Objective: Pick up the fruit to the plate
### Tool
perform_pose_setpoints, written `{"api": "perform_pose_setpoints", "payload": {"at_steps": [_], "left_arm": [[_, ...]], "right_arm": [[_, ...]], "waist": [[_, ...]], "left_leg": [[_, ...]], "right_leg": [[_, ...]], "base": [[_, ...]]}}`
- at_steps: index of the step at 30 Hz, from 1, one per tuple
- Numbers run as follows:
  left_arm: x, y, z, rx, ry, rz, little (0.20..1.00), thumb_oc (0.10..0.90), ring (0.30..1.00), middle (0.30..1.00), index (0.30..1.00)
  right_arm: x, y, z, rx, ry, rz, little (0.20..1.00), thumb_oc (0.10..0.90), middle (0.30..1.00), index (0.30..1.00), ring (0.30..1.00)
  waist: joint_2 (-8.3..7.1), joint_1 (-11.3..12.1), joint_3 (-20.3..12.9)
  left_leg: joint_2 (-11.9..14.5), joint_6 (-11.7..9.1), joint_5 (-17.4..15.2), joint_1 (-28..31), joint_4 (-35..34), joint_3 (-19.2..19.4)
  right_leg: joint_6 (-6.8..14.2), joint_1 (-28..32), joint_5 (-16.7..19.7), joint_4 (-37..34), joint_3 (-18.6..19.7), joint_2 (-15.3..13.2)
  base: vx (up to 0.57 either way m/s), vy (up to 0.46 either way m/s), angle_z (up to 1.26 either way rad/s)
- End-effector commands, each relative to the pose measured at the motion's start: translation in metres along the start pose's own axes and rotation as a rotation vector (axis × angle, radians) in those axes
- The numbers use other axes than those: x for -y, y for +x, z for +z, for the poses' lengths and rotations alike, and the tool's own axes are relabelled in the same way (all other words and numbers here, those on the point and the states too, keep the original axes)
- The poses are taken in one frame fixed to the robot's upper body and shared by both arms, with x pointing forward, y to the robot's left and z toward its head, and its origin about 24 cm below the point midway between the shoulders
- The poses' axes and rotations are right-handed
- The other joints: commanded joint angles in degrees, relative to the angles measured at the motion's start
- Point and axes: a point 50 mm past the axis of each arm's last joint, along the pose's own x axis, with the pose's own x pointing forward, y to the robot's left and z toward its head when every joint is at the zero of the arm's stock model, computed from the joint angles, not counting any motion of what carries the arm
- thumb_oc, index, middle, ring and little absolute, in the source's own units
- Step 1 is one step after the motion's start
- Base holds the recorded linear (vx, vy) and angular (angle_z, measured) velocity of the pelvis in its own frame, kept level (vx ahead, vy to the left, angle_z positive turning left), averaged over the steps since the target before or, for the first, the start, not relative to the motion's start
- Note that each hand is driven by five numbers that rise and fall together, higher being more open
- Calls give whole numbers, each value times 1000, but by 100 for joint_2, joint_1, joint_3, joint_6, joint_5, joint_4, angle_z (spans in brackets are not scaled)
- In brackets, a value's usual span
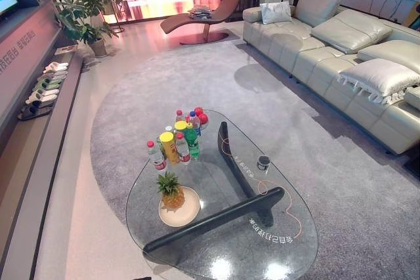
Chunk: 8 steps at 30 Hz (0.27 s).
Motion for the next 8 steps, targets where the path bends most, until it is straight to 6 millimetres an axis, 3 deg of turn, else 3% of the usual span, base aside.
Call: {"api": "perform_pose_setpoints", "payload": {"at_steps": [1,8], "left_arm": [[0,2,20,18,29,-30,900,800,900,900,900],[3,2,20,10,43,-47,900,800,900,900,900]], "right_arm": [[-11,0,7,-39,-67,52,900,800,900,900,900],[-13,0,4,-58,-83,71,900,800,900,900,900]], "waist": [[-77,36,298],[-87,22,268]], "left_leg": [[239,36,59,66,35,196],[246,41,46,97,35,214]], "right_leg": [[12,94,291,176,-62,-176],[16,93,312,162,-41,-174]], "base": [[0,0,0],[0,0,0]]}}
